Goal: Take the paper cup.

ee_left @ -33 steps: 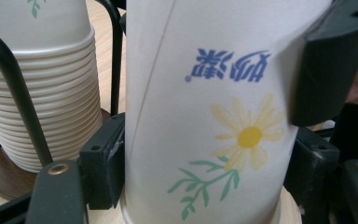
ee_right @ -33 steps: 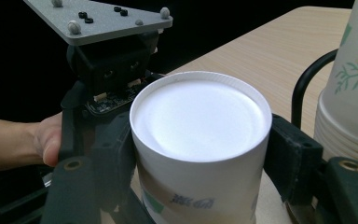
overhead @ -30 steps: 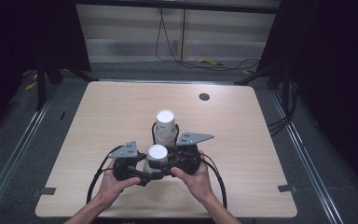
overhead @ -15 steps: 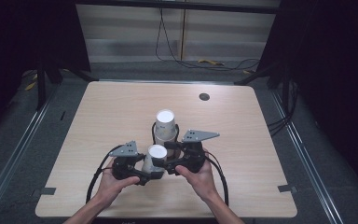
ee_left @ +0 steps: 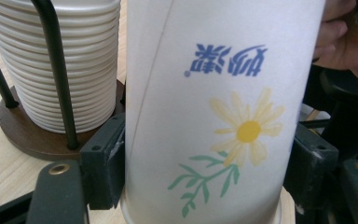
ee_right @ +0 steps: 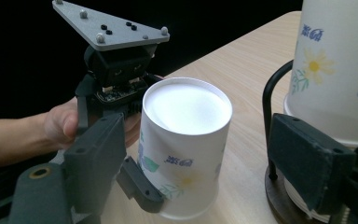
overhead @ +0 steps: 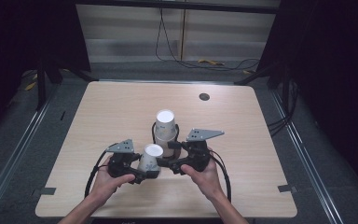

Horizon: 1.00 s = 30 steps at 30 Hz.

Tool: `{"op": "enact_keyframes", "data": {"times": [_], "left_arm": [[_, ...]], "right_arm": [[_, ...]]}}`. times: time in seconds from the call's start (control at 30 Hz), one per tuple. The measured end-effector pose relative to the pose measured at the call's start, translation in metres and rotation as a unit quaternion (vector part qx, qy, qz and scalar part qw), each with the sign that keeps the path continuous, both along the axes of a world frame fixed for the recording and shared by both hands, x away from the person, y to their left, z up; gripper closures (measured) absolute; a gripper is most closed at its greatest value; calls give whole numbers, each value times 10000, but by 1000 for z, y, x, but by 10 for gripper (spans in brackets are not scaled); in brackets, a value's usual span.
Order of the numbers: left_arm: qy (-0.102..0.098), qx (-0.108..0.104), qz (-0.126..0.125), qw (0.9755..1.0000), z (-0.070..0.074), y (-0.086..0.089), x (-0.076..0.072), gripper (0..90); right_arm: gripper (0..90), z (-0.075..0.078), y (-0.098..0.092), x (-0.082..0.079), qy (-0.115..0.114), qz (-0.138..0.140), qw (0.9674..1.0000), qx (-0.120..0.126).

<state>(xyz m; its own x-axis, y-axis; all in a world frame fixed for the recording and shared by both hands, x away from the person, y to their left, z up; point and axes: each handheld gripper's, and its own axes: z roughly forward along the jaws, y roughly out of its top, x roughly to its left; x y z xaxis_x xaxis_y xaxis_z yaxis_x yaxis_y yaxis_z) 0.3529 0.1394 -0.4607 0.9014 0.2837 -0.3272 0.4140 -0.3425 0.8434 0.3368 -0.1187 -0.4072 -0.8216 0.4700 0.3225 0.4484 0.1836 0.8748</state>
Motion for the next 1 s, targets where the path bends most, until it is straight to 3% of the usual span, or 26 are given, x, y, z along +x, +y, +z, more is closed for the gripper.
{"op": "enact_keyframes", "data": {"times": [0.23,0.3,0.4,0.5,0.6,0.7,0.73,0.8,0.83,1.0], "left_arm": [[-153,41,-85,9998,10,3,0,273],[-122,-20,-50,9999,12,6,1,276],[-143,110,-36,9998,17,10,5,281],[-138,76,-43,9999,22,11,7,282],[-231,283,-41,9993,26,10,7,282],[-143,470,-281,9984,27,7,8,278],[-220,650,-309,9972,27,4,7,277],[-245,731,-331,9965,28,4,7,277],[-213,708,-340,9967,28,3,7,277],[-223,848,-456,9951,30,-2,8,276]], "right_arm": [[139,-2,-6,4,67,-46,9998,-164],[140,-2,-7,4,81,-29,9998,-169],[140,1,-9,4,59,32,9997,-235],[146,2,-10,4,65,89,9995,-295],[184,3,-13,6,87,152,9991,-398],[205,2,-16,6,110,168,9985,-501],[202,2,-16,7,128,190,9982,-548],[207,1,-17,7,151,215,9980,-574],[194,1,-16,8,270,331,9971,-622],[193,0,-12,9,305,430,9951,-840]]}}
